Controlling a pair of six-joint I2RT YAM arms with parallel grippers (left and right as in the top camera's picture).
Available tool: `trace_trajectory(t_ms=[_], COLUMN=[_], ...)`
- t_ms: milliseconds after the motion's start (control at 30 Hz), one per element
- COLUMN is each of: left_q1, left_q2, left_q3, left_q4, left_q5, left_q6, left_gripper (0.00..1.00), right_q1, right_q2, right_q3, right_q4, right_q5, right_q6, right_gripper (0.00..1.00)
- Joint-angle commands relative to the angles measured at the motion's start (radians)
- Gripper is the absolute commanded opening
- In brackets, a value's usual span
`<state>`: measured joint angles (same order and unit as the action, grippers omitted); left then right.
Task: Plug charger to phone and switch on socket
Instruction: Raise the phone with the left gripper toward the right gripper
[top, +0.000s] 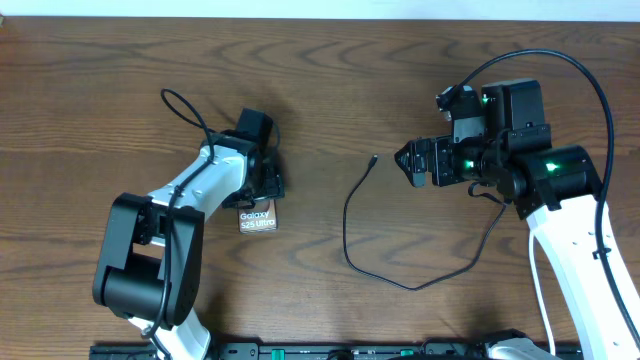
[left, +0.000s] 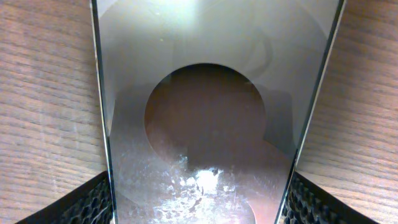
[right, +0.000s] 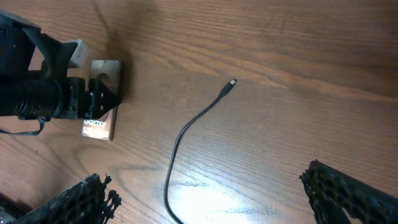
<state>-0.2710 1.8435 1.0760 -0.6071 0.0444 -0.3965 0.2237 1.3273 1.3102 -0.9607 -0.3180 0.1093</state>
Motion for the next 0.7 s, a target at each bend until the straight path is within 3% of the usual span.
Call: trace_trajectory(t_ms=[0, 67, 400, 667], left_q1=[-0.009, -0.009, 0.025, 0.096], left_q2=[0.033, 0.032, -0.045, -0.127], left_q3=[-0.031, -0.030, 0.083, 0.089], left_q4=[0.007, 0.007, -0.116, -0.132], left_q5=[0.024, 0.024, 0.035, 0.229], left_q6=[-0.009, -0.009, -0.009, -0.009], left_gripper=[0.68, 0.60, 0.59, 0.59], right_q1=[0.000, 0.000, 0.000, 0.000], right_q2=[0.000, 0.000, 0.000, 0.002], right_q3=[0.021, 0.021, 0.021, 0.021], right_q4=[-0.001, -0.001, 0.000, 0.000], right_q5=[-0.006, -0.006, -0.007, -0.073], right_q6=[-0.010, -0.010, -0.009, 0.009], right_gripper=[0.99, 0.99, 0.99, 0.99])
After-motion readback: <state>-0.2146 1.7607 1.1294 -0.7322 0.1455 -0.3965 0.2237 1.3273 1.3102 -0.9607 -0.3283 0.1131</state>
